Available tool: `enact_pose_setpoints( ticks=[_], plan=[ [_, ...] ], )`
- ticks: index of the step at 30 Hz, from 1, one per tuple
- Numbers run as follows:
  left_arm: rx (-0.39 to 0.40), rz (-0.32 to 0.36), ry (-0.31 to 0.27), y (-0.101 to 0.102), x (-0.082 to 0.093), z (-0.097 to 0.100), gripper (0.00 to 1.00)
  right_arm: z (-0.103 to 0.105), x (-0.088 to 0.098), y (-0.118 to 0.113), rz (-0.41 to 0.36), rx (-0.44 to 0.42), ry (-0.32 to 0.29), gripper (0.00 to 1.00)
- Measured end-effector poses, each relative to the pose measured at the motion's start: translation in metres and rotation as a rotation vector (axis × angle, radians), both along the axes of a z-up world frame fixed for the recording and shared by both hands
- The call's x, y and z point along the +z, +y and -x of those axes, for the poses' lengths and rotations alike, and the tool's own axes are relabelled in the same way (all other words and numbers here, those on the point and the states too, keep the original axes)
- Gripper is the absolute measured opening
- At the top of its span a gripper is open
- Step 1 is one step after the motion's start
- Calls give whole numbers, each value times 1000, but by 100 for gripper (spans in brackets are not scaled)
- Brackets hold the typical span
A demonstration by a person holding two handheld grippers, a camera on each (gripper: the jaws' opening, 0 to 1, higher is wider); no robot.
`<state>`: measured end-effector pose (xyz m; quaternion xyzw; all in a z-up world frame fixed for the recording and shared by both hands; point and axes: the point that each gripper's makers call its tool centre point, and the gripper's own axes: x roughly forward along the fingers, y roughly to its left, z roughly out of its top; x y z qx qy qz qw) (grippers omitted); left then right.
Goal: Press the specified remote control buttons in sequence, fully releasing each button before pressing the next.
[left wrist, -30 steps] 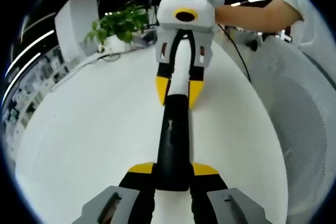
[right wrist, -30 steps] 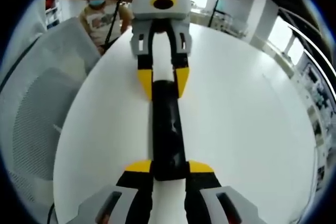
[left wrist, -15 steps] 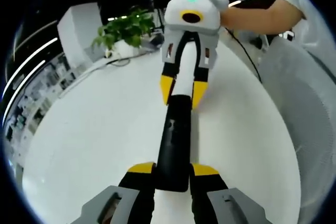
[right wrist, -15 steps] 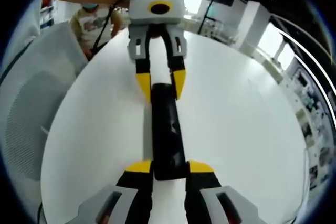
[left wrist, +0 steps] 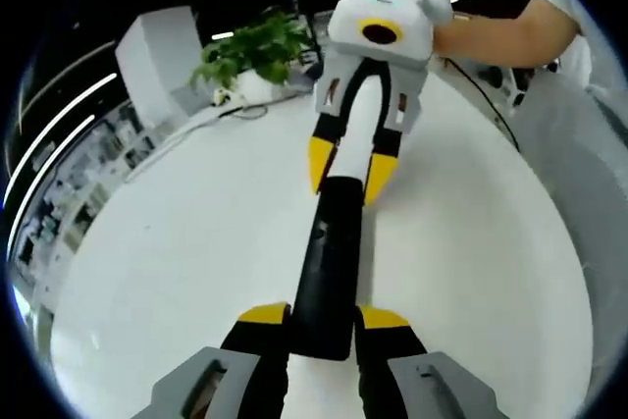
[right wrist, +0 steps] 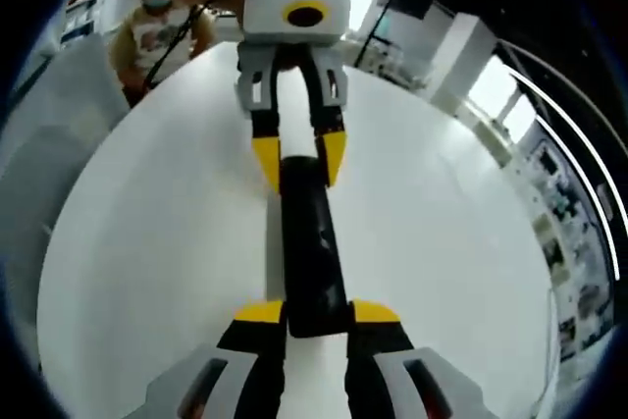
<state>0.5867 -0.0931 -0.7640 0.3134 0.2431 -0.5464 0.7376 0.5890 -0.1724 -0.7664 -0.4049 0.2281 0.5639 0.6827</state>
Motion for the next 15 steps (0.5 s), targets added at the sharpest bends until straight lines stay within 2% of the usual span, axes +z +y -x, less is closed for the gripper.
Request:
enact_pose_setpoints(
  ticks=[3, 15],
  plan=[
    [12, 7, -10, 1, 2, -11, 25, -9, -1, 1, -3, -10, -11, 19],
    [7, -18, -34, 3, -1, -34, 25, -34, -5, 3, 3, -24, -17, 19]
  ],
)
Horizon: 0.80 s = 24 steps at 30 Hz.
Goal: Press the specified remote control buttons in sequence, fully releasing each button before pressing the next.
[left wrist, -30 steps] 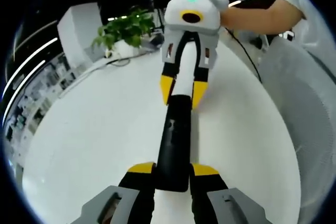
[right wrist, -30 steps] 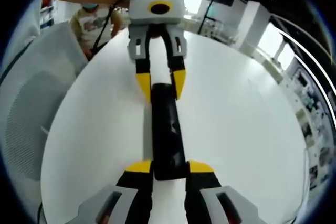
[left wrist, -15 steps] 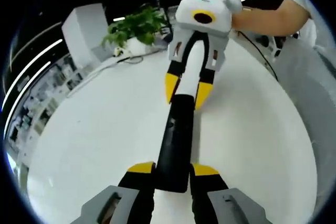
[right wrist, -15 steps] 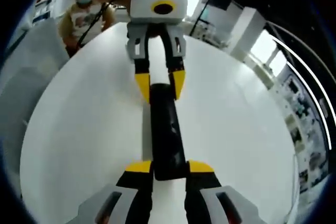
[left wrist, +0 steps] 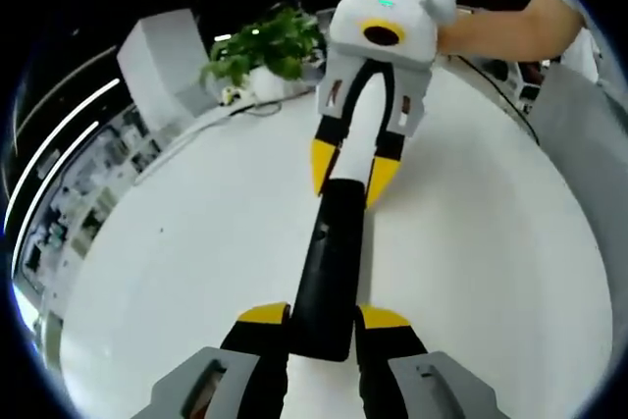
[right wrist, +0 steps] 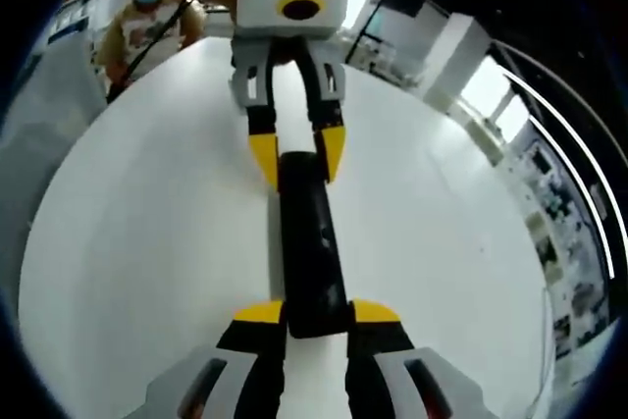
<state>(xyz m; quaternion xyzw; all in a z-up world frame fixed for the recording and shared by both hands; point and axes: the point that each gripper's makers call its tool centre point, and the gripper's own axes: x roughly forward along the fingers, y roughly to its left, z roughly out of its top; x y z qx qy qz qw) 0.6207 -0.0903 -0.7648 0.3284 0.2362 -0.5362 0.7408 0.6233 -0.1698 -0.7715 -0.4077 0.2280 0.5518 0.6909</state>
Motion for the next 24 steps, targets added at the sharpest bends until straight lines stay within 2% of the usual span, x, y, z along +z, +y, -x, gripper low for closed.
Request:
enact_pose_setpoints(
  ticks=[15, 24],
  plan=[
    [-10, -23, 14, 3, -2, -15, 25, -13, -4, 2, -13, -11, 29, 20],
    [-3, -27, 40, 5, -7, -17, 25, -13, -5, 4, -19, -4, 45, 20]
  ],
)
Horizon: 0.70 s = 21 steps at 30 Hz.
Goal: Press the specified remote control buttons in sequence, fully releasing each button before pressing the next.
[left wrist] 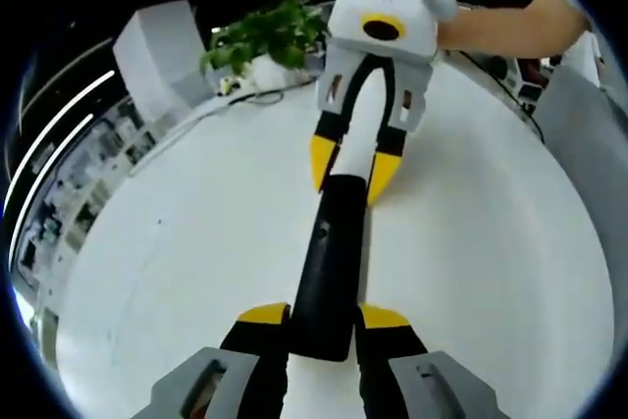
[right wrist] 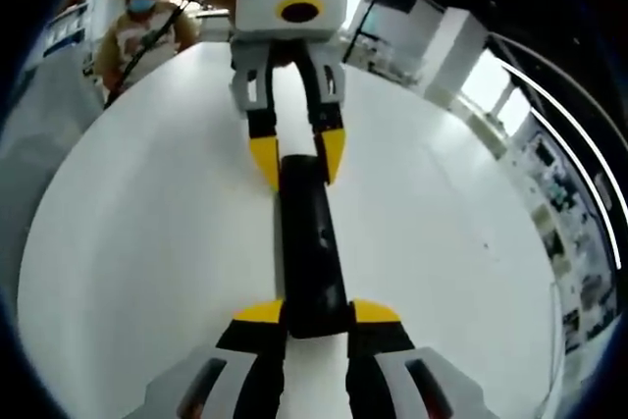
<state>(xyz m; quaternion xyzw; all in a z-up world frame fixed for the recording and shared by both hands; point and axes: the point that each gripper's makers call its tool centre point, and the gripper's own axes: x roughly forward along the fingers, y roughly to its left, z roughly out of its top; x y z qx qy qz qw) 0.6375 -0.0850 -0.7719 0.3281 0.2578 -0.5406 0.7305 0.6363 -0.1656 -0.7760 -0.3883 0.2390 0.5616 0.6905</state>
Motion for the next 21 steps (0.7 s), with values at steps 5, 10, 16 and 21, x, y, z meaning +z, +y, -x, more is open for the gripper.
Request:
enact_pose_setpoints(
  ticks=[5, 10, 16, 21],
  plan=[
    [-2, 8, 12, 0, -1, -2, 25, -2, 0, 0, -10, -2, 9, 20],
    [-6, 14, 25, -2, -2, -5, 25, -3, 0, -1, -24, -5, 31, 20],
    [-6, 26, 54, -3, -2, -5, 25, -2, 0, -1, -30, 2, 46, 20],
    [2, 41, 74, -2, -3, -7, 26, -3, 0, -1, -32, 2, 57, 20]
  ],
)
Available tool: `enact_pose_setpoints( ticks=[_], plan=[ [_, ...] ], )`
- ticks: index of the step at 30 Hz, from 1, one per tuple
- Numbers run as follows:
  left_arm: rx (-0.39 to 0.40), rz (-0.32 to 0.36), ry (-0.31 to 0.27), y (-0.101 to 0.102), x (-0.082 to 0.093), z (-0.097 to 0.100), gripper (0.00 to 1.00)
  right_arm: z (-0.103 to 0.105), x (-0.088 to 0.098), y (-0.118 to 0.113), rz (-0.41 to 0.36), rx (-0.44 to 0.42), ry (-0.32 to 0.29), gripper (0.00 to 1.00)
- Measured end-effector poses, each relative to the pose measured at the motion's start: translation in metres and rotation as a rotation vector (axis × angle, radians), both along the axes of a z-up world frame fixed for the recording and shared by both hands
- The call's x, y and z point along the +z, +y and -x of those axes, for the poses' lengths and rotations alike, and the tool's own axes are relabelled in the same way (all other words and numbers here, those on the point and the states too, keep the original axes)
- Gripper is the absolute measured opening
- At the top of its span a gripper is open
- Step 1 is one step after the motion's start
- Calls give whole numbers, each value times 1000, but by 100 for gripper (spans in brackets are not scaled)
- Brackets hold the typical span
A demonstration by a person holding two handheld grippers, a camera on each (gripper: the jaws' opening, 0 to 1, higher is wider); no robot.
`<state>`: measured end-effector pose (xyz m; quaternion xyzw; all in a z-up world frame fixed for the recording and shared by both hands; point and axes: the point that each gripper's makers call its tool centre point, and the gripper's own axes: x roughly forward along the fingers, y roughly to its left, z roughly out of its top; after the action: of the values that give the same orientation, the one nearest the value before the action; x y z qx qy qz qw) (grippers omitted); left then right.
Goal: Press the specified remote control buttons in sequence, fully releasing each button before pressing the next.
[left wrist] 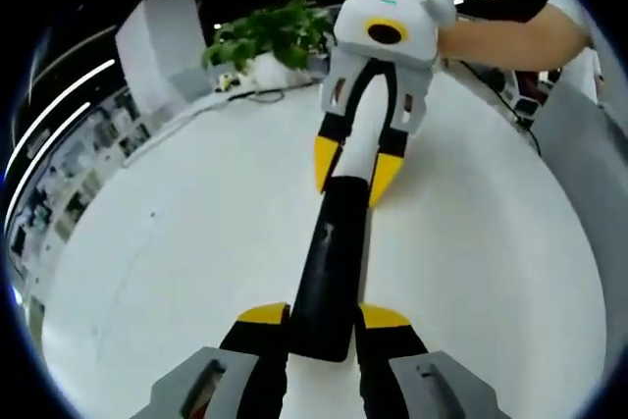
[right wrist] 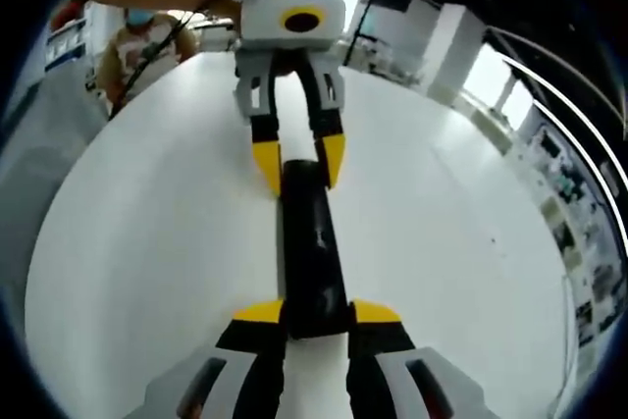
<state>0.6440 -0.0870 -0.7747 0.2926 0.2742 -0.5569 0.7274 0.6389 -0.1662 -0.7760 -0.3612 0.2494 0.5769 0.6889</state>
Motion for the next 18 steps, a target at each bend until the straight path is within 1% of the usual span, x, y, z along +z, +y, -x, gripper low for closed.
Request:
enact_pose_setpoints(
  ticks=[13, 18],
  plan=[
    [37, 55, 58, 2, -2, 0, 26, 0, -1, 0, -10, -16, 33, 21],
    [36, 68, 62, 0, -1, 2, 26, 0, -1, -1, -10, -13, 35, 21]
  ],
)
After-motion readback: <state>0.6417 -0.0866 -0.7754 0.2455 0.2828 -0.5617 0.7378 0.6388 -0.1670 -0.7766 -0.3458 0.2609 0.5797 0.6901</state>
